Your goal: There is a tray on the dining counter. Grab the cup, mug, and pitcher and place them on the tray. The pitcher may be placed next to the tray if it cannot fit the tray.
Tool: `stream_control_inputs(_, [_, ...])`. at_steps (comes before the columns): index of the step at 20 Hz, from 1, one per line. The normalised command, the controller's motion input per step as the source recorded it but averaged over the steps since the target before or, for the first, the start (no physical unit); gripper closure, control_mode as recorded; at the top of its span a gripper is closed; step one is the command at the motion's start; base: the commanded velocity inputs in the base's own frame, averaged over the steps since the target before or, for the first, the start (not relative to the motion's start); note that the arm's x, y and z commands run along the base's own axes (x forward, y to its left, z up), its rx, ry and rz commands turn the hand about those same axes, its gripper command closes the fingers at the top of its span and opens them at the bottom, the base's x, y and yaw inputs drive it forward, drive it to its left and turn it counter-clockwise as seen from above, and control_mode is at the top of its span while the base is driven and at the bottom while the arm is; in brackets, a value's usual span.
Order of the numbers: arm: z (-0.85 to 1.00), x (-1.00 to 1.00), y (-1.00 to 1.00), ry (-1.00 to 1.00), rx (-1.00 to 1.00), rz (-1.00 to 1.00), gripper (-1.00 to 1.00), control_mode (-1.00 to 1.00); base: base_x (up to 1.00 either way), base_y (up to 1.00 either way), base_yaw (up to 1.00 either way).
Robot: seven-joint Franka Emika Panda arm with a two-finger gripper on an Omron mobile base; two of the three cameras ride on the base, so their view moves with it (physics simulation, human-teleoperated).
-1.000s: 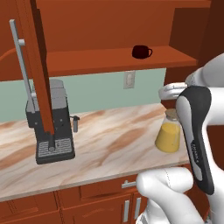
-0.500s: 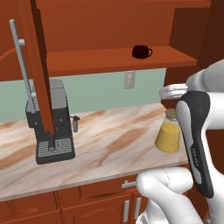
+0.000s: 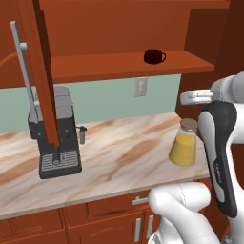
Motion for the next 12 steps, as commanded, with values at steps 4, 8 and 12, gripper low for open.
stream_control_inputs(4, [0.00,-0.01,-0.11,-0.11,0.00,0.00,-1.00,-1.00,0.00,0.00,0.00])
stream_control_inputs(8, [0.00,0.00,0.00,-0.08,0.00,0.00,-1.00,-1.00,0.00,0.00,0.00])
stream_control_inputs(12, [0.02,0.00,0.00,-0.05,0.00,0.00,-1.00,-1.00,0.00,0.00,0.00])
